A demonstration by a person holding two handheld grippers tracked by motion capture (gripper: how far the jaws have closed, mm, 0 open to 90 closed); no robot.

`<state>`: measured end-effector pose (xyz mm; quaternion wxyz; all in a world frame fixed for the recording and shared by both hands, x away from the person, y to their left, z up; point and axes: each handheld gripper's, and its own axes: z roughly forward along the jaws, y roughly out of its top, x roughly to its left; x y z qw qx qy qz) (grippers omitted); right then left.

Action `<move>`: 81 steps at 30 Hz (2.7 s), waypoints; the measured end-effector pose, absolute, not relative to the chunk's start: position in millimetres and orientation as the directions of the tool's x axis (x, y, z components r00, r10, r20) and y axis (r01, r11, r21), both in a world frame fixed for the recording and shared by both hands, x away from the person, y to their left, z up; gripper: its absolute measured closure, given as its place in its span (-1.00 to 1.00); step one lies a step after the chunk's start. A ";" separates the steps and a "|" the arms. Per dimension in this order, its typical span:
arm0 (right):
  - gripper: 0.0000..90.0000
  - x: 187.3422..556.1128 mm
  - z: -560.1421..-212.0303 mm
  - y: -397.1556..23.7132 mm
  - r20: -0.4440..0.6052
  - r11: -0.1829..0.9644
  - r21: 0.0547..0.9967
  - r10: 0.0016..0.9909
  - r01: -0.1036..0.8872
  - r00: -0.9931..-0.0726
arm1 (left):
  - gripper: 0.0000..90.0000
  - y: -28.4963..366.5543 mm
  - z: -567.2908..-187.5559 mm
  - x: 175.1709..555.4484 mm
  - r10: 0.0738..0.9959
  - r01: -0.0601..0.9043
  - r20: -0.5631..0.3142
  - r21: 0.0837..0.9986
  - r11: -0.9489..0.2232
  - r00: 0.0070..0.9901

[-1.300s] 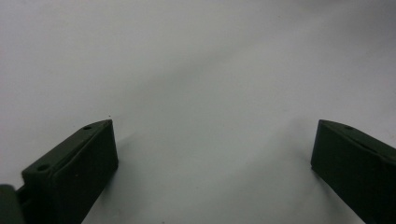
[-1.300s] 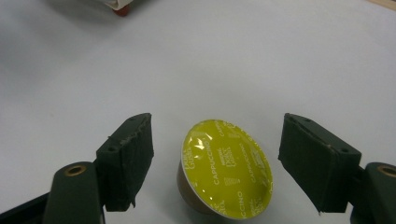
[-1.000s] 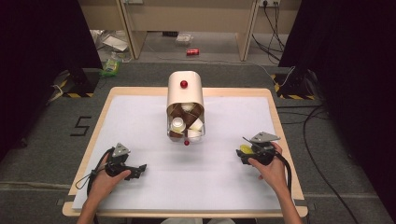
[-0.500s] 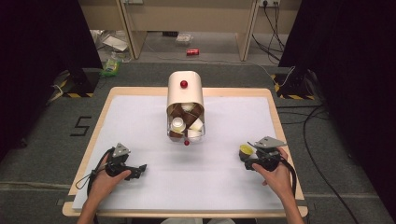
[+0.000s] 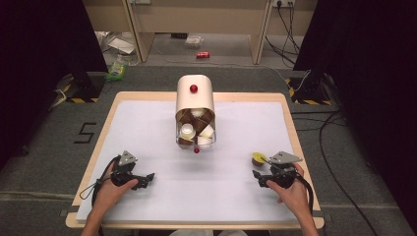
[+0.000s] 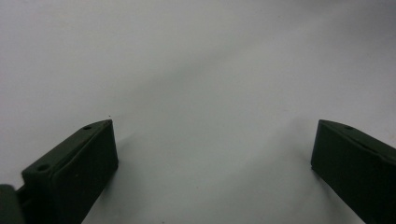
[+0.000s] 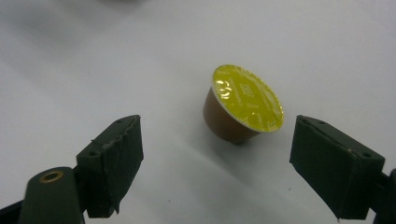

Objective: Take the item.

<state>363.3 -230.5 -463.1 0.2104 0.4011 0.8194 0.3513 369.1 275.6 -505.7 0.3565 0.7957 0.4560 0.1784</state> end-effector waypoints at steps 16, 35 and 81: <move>-0.60 342.0 -476.0 -228.2 -0.064 0.463 0.716 0.788 0.522 -0.612 | -1.00 275.5 -505.7 369.1 0.853 0.598 -0.040 0.730 -0.330 0.520; -0.60 319.8 -485.9 -238.2 -0.064 0.474 0.690 0.792 0.546 -0.607 | -1.00 275.5 -505.7 369.1 0.853 0.598 -0.041 0.730 -0.330 0.520; -0.62 284.7 -497.1 -257.2 -0.004 0.388 0.735 0.823 0.556 -0.569 | -1.00 275.4 -505.7 369.1 0.853 0.598 -0.039 0.730 -0.331 0.520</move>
